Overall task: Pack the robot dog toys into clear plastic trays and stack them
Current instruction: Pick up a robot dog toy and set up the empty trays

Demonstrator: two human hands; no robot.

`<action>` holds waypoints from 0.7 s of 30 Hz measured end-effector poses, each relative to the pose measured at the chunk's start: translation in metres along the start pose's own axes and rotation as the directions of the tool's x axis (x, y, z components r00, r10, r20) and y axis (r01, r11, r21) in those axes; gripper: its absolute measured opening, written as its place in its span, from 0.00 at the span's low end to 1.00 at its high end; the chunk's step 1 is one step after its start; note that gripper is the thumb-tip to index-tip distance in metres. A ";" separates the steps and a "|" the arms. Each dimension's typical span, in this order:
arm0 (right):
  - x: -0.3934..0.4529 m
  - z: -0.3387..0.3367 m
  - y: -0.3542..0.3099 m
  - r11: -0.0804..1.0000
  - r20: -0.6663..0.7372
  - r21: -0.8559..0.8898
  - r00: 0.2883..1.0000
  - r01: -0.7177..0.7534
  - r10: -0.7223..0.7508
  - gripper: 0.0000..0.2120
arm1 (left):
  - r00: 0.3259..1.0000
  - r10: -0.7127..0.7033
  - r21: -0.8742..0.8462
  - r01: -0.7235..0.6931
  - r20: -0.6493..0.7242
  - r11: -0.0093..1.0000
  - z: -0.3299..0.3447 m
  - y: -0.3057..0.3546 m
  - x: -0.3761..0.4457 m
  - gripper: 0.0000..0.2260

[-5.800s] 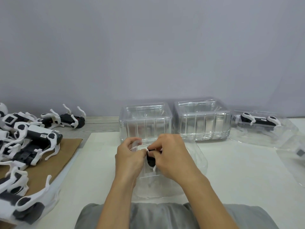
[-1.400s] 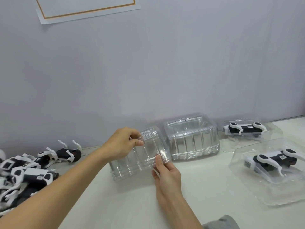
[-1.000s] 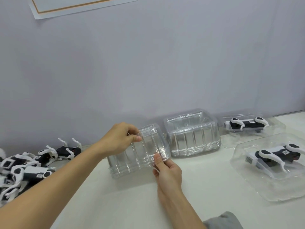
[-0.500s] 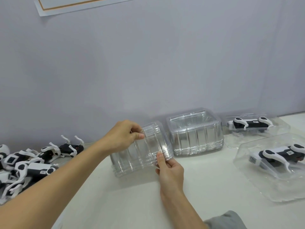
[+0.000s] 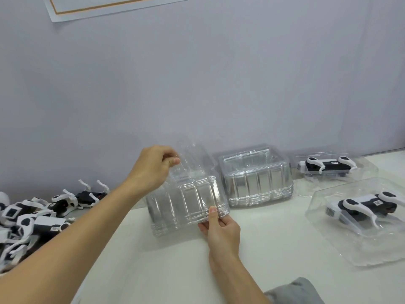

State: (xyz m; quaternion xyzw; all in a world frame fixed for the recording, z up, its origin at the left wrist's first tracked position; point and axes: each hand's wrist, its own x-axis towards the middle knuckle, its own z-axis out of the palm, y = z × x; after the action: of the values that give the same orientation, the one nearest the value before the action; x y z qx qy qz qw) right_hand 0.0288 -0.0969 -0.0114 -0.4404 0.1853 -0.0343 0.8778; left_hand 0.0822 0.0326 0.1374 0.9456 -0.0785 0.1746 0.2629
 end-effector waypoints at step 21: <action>0.016 0.020 -0.046 0.825 0.162 -0.565 0.984 0.033 0.071 0.19 | 0.972 0.026 -0.014 -0.030 -0.234 0.999 -0.028 -0.005 -0.067 0.09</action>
State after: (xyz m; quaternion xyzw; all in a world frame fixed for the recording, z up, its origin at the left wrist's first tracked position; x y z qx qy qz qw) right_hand 0.0552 -0.1132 0.0308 -0.6798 0.1134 0.0698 0.7212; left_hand 0.0134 0.0548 0.1327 0.9149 -0.0619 0.2880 0.2761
